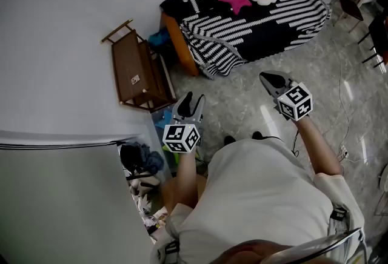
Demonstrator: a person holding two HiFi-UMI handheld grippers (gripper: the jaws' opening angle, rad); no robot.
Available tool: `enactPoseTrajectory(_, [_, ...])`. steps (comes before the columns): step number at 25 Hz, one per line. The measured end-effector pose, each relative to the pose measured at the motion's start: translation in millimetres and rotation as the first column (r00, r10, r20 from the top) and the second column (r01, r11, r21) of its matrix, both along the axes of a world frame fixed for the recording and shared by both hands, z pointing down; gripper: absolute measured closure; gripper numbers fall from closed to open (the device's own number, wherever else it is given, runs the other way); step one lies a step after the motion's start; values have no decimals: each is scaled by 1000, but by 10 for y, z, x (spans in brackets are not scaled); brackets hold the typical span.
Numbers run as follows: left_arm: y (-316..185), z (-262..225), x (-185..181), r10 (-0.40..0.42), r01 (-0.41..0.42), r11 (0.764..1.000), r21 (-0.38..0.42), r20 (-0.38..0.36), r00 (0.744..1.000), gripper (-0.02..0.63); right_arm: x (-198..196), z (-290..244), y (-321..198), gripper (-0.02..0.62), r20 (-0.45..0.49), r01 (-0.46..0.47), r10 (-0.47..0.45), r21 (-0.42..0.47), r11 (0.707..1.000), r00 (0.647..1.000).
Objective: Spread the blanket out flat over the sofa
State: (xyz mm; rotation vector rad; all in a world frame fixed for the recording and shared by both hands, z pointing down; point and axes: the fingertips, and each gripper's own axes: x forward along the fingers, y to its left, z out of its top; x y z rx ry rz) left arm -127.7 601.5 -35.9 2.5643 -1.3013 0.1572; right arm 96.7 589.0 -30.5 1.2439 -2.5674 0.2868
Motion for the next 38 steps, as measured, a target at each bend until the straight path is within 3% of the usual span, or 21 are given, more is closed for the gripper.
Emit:
enactPoseTrajectory(22, [-49, 189, -684, 25, -25, 999, -39, 0, 1000, 380, -679, 87, -53, 589, -16, -32, 32, -22, 999, 999])
enactPoseTrajectory(29, [-161, 305, -706, 11, -11, 998, -59, -4, 1000, 380, -643, 214, -176, 589, -18, -39, 38, -47, 998, 999])
enactPoseTrajectory(38, [-635, 366, -470, -13, 13, 997, -73, 9, 1000, 377, -421, 313, -738, 589, 3, -24, 24, -63, 998, 1000])
